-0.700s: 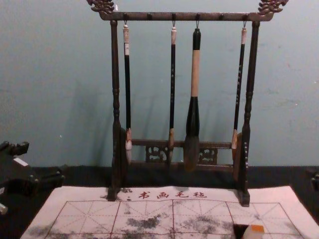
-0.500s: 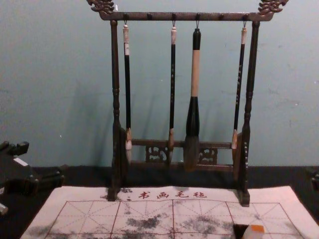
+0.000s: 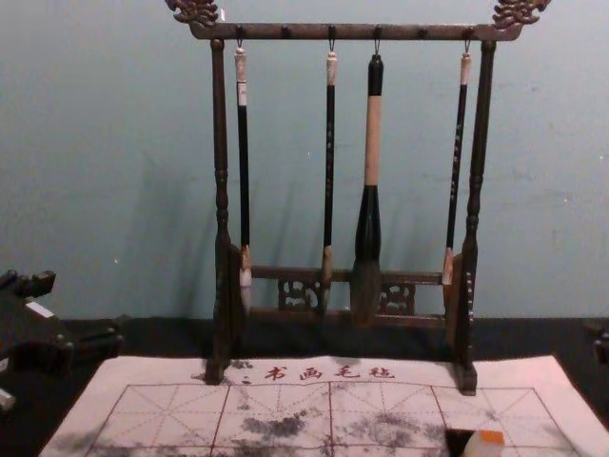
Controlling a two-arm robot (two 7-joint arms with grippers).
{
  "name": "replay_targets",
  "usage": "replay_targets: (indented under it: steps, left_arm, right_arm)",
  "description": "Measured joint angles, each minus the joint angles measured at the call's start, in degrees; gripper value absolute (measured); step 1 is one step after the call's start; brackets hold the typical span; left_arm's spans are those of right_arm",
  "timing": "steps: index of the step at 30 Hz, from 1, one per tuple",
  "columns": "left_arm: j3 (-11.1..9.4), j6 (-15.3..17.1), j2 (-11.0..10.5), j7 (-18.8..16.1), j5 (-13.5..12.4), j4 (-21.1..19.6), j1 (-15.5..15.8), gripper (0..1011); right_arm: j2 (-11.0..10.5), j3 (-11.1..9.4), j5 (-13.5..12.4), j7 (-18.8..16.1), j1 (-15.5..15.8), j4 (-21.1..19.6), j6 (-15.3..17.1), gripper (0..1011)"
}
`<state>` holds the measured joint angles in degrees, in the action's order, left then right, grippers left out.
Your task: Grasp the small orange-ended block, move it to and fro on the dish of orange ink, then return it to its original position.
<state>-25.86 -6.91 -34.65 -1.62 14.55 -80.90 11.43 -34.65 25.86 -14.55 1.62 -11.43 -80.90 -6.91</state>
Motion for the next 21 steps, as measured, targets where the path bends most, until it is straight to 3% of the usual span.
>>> replay_targets:
  steps: [21]
  left_arm:
    - [0.00, 0.00, 0.00, 0.00, 0.00, 0.00, 0.00, 1001]
  right_arm:
    - [0.01, -0.05, 0.00, -0.05, 0.01, 0.01, -0.03, 1002]
